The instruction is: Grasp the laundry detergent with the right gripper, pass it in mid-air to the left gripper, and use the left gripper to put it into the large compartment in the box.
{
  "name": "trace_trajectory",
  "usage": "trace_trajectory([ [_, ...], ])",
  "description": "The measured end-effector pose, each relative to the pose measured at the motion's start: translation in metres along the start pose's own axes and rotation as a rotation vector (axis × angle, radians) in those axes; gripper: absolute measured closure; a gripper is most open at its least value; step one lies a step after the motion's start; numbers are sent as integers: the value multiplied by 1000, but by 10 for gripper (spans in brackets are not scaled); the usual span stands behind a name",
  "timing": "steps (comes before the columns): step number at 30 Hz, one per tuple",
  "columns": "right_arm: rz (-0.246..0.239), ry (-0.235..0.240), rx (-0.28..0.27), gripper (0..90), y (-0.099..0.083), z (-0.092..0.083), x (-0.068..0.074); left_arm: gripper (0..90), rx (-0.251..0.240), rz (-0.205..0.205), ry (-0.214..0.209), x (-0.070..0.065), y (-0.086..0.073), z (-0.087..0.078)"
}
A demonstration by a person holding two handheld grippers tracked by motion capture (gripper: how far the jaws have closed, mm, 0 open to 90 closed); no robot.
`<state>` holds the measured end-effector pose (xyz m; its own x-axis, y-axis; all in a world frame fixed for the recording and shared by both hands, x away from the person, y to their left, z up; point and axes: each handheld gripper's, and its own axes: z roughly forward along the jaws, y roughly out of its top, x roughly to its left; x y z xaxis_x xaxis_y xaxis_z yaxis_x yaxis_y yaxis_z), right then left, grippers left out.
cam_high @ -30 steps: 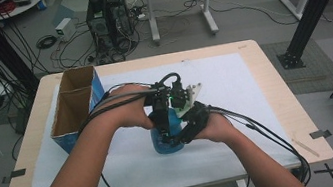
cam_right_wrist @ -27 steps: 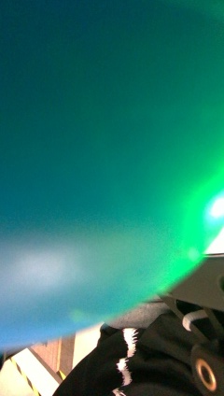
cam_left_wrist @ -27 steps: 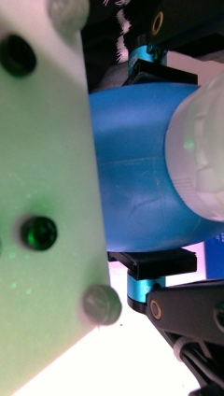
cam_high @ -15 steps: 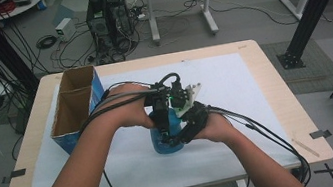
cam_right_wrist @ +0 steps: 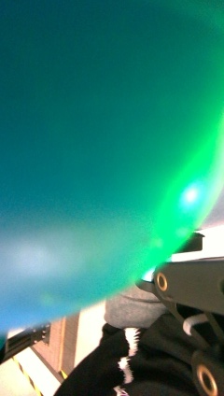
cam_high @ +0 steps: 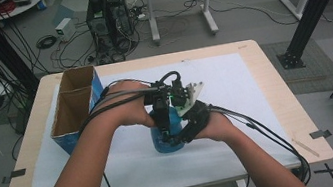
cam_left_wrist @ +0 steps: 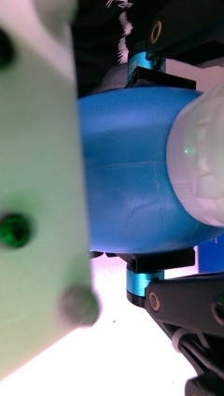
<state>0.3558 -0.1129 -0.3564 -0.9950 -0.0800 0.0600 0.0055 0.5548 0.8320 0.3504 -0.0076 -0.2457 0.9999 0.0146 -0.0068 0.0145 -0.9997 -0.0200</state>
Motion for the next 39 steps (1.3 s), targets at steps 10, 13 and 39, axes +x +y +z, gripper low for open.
trace_trajectory([
  [10, -61, -30, -49, 271, 2, -4, -5, 380, 16, -20, 11, 3, -4, -5],
  [13, -56, -37, -47, 233, 2, -5, -4, 380, 17, -33, -2, 3, -6, -6],
  [39, -34, -62, 40, 134, 4, -30, -9, 380, 32, -122, -2, 13, -37, -43],
])
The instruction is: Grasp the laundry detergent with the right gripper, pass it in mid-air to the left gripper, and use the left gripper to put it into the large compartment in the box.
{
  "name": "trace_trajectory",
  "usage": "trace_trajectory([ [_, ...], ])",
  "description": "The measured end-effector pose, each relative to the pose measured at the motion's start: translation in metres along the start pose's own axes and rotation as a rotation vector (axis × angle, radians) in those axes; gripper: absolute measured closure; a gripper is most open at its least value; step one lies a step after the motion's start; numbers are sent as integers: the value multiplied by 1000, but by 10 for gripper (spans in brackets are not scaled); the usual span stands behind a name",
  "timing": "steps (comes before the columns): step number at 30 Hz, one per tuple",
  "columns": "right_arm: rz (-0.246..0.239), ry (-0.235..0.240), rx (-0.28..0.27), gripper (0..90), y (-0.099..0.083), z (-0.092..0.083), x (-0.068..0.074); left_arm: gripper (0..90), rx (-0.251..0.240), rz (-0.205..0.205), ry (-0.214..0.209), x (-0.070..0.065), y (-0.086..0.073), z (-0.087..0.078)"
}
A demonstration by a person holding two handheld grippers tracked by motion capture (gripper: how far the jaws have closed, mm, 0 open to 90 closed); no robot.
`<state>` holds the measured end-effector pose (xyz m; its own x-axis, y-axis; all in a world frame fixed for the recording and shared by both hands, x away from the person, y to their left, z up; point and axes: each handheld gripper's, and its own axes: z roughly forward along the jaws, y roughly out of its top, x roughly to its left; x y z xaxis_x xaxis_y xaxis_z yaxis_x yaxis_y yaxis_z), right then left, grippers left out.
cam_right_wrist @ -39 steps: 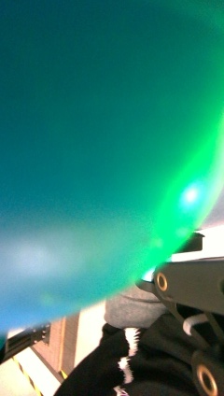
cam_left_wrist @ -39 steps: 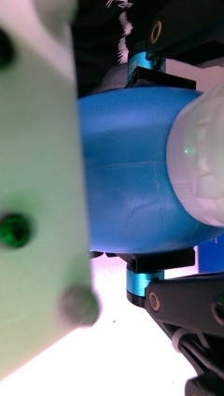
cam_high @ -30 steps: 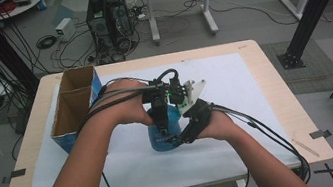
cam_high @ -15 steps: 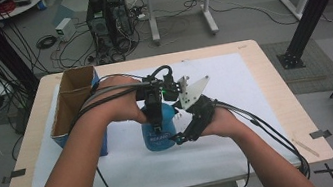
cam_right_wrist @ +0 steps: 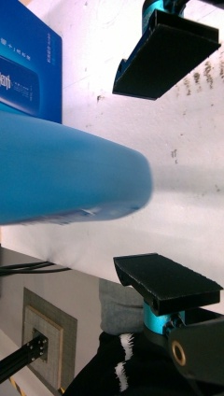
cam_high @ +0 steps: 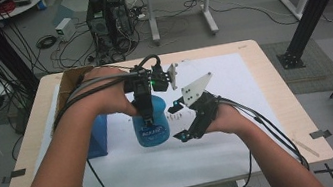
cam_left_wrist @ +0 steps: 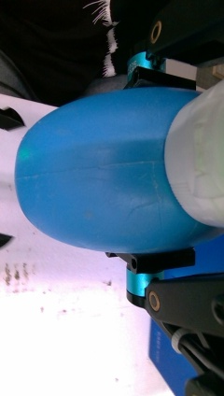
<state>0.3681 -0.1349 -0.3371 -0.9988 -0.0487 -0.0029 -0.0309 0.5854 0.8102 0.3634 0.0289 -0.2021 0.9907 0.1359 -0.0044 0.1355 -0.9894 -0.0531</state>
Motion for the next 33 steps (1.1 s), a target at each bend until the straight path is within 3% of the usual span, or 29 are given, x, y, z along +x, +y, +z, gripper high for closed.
trace_trajectory([
  [11, 1, -31, 36, 129, -2, -8, -3, 379, -7, -106, -21, 14, -15, -23],
  [17, -16, -38, 29, 129, -3, -9, -5, 379, -29, -158, -24, 19, -25, -35],
  [19, 32, -21, 52, 129, -4, -11, -2, 378, -37, -180, -22, 20, -30, -39],
  [21, 12, -29, 46, 129, -4, -10, -4, 378, -44, -204, -15, 21, -35, -43],
  [25, 38, -21, 50, 129, -5, -11, -3, 378, -62, -250, -17, 24, -48, -52],
  [29, 45, -16, 47, 129, -5, -11, -4, 378, -77, -292, -23, 27, -61, -58],
  [31, 23, -27, 45, 129, -6, -9, -6, 378, -79, -316, -16, 28, -68, -61],
  [33, 39, -23, 46, 129, -6, -9, -6, 379, -79, -335, -17, 30, -74, -65],
])
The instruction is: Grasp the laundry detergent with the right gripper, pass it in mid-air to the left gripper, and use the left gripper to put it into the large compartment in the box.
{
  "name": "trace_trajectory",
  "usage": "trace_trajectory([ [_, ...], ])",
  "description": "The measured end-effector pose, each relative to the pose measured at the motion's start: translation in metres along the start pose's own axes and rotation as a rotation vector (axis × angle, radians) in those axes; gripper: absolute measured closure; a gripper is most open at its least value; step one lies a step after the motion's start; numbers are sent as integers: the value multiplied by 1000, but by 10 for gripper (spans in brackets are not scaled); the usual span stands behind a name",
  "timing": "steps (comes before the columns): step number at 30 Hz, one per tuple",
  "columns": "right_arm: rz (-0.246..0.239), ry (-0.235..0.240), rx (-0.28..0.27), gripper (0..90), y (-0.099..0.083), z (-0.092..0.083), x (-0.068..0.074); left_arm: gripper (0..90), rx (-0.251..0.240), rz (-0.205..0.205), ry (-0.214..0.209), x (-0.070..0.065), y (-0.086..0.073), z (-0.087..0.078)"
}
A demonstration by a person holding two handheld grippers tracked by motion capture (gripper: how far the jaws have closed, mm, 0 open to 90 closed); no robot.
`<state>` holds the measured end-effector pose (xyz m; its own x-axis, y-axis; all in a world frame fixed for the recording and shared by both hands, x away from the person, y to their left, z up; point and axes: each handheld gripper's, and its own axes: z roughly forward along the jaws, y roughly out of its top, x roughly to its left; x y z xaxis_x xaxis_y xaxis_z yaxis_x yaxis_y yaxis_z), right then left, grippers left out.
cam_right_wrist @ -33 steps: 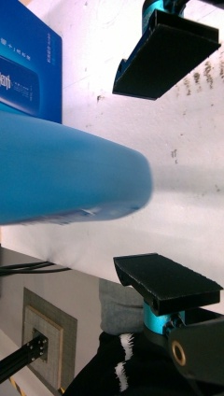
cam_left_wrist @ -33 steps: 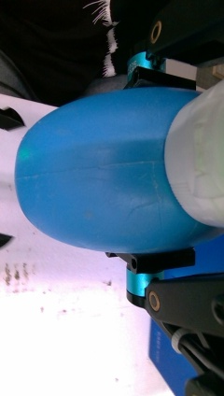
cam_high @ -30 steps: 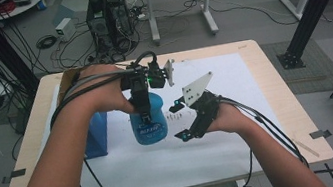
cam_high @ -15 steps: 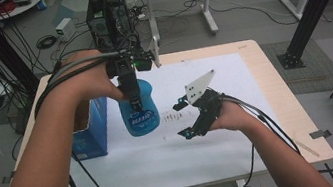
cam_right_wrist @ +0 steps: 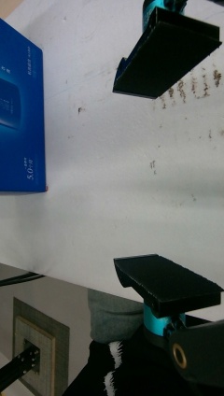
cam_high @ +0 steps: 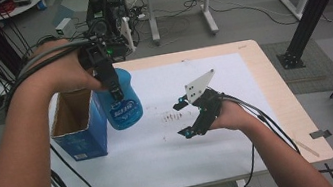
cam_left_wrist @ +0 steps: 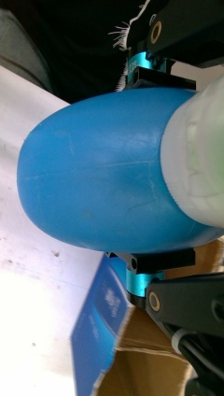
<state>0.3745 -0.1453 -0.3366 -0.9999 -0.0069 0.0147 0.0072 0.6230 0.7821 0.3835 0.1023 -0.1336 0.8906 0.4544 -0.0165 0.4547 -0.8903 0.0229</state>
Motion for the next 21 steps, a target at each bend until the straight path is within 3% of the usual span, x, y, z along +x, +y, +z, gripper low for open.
trace_trajectory([
  [5, -9, -9, -5, 129, -1, 2, -2, 379, -11, -48, 5, 8, -13, -11],
  [6, -4, -8, -3, 129, -1, 2, -2, 378, -25, -80, 6, 9, -16, -13],
  [8, 8, -2, -2, 129, -1, 2, -2, 379, -13, -74, 8, 14, -21, -18],
  [14, 3, -5, -3, 129, -1, 3, -4, 379, -62, -148, 20, 26, -39, -29],
  [21, 8, -4, -1, 129, -2, 4, -5, 379, -72, -209, 24, 39, -58, -35],
])
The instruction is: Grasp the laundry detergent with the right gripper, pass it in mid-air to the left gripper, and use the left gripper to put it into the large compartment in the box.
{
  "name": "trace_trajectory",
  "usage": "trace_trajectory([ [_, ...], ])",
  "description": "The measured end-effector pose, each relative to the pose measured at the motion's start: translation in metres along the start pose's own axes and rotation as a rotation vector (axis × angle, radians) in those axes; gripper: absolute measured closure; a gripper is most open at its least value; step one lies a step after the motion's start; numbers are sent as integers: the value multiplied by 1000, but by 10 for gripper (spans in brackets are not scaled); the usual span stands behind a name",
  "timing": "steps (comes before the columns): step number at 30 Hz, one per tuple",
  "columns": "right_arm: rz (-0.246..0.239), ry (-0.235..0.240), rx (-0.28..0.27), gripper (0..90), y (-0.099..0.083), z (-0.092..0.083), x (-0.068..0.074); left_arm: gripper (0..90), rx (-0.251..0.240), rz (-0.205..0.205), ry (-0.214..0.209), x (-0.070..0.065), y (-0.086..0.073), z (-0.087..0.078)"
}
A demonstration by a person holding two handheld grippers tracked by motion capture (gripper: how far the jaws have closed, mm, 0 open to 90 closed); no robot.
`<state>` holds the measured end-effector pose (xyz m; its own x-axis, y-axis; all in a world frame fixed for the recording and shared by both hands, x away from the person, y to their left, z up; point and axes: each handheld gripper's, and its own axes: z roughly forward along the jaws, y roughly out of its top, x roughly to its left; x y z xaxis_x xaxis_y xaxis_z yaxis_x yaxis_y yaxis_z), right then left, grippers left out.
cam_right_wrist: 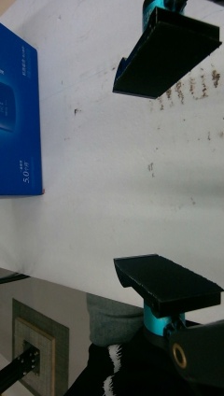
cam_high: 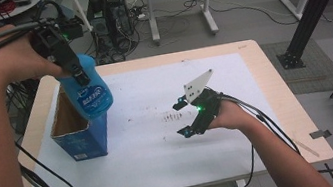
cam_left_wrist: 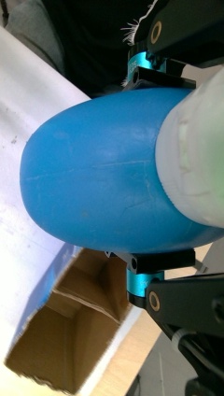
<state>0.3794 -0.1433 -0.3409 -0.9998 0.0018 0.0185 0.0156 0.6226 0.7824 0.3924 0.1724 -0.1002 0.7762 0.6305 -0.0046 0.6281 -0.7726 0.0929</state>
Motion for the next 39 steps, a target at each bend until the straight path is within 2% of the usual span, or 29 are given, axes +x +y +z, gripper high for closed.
trace_trajectory([
  [6, -6, -2, 4, 129, 0, 1, -1, 379, -3, -37, 19, 16, -16, -4],
  [8, -5, -1, 7, 129, -1, 2, -1, 378, 11, -43, 21, 21, -21, -4],
  [10, -1, -1, 7, 130, -1, 3, -1, 378, 9, -73, 24, 26, -25, -3],
  [12, 1, -3, 7, 129, -1, 4, -1, 378, 23, -78, 30, 33, -30, -3],
  [13, 1, -3, 9, 129, -1, 4, -1, 379, 15, -98, 29, 34, -31, -2],
  [17, 3, 0, 13, 130, -1, 5, -2, 378, 32, -121, 36, 44, -37, 2],
  [18, 0, -5, 9, 130, -1, 5, -2, 379, 41, -113, 39, 46, -38, 2],
  [22, 10, -3, 16, 130, -2, 6, -3, 379, 37, -134, 39, 53, -41, 9],
  [23, 13, -4, 19, 130, -2, 6, -2, 379, 50, -126, 37, 56, -42, 10],
  [26, 6, -4, 21, 129, -2, 7, -4, 378, 39, -140, 35, 60, -43, 17],
  [27, 19, -6, 26, 129, -2, 7, -3, 379, 45, -134, 34, 61, -43, 18],
  [32, 17, -11, 32, 130, -2, 7, -3, 378, 62, -133, 33, 67, -44, 29],
  [33, 19, -9, 33, 129, -2, 7, -3, 379, 54, -144, 30, 67, -43, 32],
  [37, 16, -11, 31, 129, -2, 7, -3, 379, 67, -135, 16, 71, -43, 45],
  [38, 28, -7, 39, 129, -2, 6, -2, 378, 59, -139, 11, 70, -43, 51],
  [39, 14, -8, 40, 130, -2, 6, -3, 379, 74, -126, 4, 71, -42, 54],
])
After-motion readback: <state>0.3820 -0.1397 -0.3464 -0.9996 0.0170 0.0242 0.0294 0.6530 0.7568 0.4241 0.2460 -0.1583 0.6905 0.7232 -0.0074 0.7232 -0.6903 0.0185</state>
